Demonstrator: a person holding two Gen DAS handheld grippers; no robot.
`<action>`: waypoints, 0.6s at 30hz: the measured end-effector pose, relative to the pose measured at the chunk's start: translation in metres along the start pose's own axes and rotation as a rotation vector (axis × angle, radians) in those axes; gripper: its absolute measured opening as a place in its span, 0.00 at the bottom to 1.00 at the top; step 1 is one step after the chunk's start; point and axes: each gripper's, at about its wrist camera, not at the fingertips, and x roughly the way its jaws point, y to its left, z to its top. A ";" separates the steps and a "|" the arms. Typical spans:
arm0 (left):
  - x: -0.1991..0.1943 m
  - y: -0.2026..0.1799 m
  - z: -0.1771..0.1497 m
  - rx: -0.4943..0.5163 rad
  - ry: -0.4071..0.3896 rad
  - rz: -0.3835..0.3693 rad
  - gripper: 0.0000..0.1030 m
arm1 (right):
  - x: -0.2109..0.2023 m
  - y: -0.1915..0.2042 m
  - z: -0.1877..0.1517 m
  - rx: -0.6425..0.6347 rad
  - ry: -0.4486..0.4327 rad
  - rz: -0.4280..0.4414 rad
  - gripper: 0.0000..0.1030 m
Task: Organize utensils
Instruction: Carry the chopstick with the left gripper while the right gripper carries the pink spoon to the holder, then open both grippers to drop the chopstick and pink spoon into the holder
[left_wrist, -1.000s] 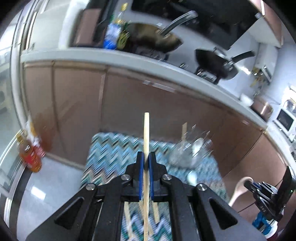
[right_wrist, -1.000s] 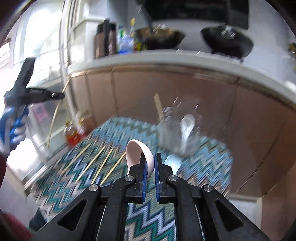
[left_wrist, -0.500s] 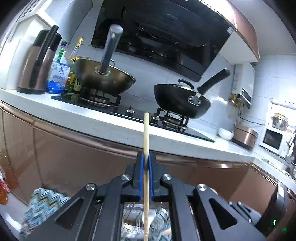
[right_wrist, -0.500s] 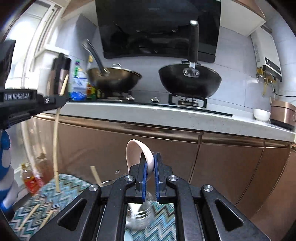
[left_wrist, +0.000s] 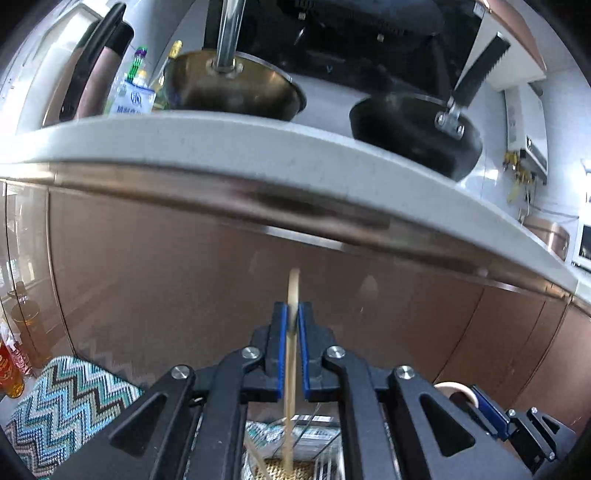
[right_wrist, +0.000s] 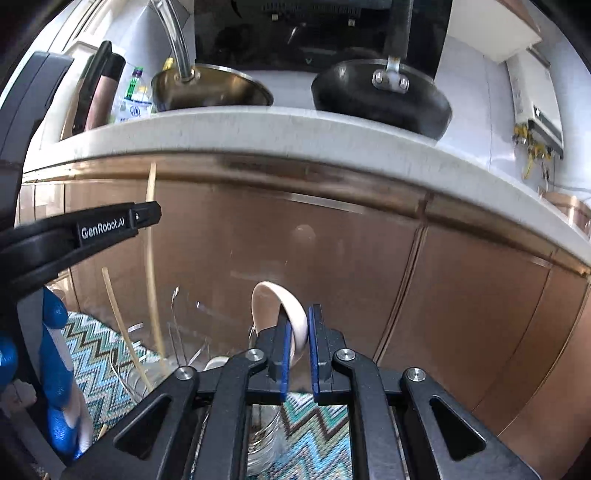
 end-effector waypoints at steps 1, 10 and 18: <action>0.000 0.001 -0.003 0.006 0.013 -0.001 0.09 | 0.002 0.001 -0.004 0.007 0.010 0.010 0.11; -0.066 0.013 0.026 0.051 -0.077 0.017 0.38 | -0.034 -0.001 0.012 0.026 -0.028 0.020 0.25; -0.149 0.040 0.060 0.113 -0.118 0.046 0.39 | -0.103 -0.010 0.038 0.055 -0.047 0.064 0.35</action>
